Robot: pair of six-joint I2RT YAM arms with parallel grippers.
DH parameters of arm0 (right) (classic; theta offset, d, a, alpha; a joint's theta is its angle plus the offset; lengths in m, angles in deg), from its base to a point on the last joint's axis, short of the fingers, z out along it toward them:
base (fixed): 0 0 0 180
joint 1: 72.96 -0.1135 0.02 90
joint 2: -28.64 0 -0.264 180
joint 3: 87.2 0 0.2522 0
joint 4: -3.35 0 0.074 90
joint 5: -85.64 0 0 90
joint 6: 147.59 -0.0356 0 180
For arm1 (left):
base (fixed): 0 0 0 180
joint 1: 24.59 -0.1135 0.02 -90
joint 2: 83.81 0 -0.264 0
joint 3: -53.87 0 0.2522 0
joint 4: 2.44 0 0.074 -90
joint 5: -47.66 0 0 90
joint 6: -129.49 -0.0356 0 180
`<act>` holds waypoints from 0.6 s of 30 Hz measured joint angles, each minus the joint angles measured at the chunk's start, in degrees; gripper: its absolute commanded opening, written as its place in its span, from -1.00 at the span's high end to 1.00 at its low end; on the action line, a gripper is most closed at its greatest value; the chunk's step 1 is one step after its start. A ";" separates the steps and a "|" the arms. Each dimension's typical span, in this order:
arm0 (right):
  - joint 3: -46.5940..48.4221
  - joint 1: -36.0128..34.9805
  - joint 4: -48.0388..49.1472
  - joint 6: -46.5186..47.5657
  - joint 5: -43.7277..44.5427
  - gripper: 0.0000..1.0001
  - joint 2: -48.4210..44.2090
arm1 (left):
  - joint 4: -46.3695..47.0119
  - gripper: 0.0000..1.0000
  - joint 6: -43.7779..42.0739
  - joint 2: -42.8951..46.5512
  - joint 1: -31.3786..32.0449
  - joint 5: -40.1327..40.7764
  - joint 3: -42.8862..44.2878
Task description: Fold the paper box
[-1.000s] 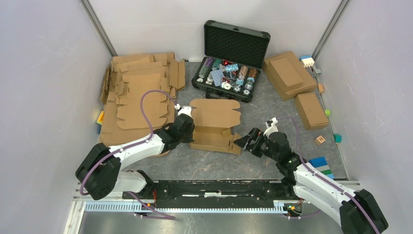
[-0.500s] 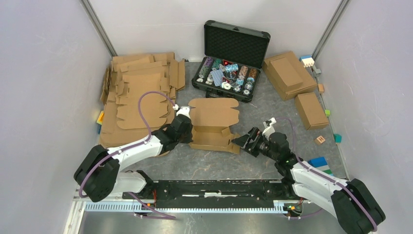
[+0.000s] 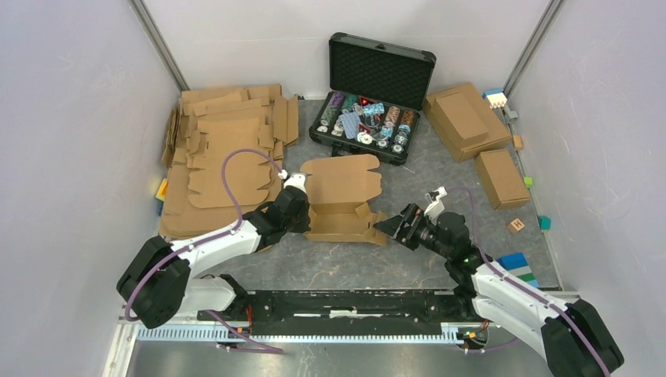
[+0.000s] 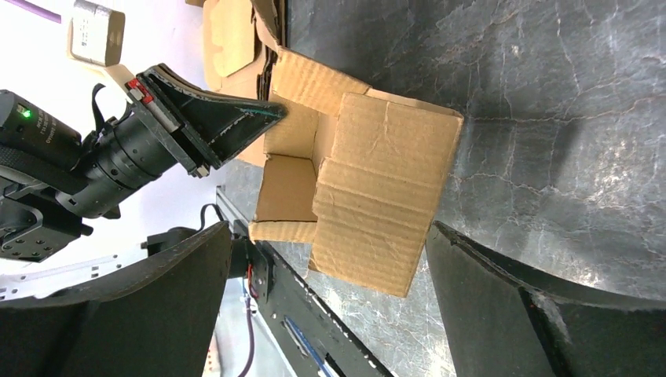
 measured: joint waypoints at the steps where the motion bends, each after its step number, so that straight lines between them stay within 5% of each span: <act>1: 0.46 0.00 -1.18 0.42 0.39 -0.96 -0.68 | -0.02 0.96 0.00 0.00 0.00 0.07 0.00; 18: -0.72 4.24 -5.90 2.80 3.48 -0.96 -2.60 | 0.11 0.96 0.04 -1.51 0.20 0.92 1.01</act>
